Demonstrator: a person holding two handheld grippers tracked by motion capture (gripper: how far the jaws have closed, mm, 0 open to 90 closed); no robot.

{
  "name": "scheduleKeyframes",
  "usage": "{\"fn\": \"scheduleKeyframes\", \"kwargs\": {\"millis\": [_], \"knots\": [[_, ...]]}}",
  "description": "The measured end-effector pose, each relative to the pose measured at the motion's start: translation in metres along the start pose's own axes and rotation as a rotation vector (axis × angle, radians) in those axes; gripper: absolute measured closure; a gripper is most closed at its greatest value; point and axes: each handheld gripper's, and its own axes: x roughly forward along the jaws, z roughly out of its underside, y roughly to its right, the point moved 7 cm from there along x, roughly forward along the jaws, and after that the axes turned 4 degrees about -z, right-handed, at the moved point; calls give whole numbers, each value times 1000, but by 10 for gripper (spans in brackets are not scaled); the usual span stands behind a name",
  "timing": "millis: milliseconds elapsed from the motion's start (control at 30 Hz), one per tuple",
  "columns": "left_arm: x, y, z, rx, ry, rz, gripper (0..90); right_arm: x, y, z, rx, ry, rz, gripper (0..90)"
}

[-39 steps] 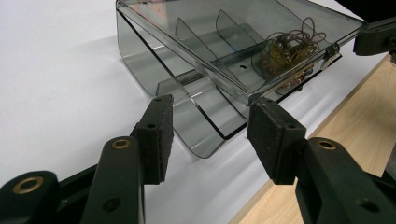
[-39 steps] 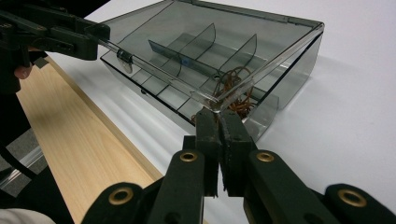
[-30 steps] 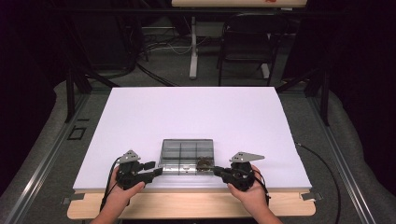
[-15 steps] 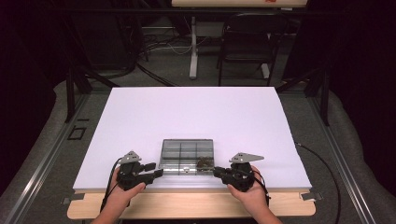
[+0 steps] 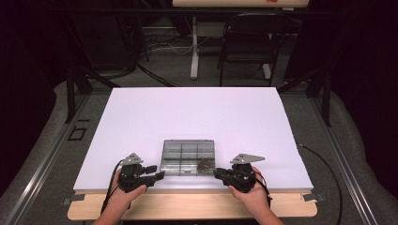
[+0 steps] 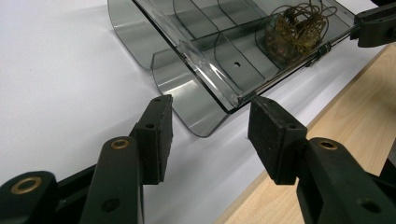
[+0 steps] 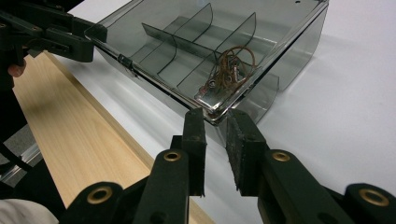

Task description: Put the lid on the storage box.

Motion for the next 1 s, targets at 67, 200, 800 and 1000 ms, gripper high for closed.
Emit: {"fn": "scheduleKeyframes", "kwargs": {"millis": [67,200,800,1000], "knots": [[0,1,0,-5,6,1,502,0,0,0,-2,-5,1,777],[0,1,0,-4,4,-1,499,0,0,0,2,-4,-4,757],[-17,-25,0,-54,49,-61,495,-17,17,-12,44,91,40,692],[-21,-38,-3,-77,67,-89,496,-20,28,-13,61,105,71,685]]}}
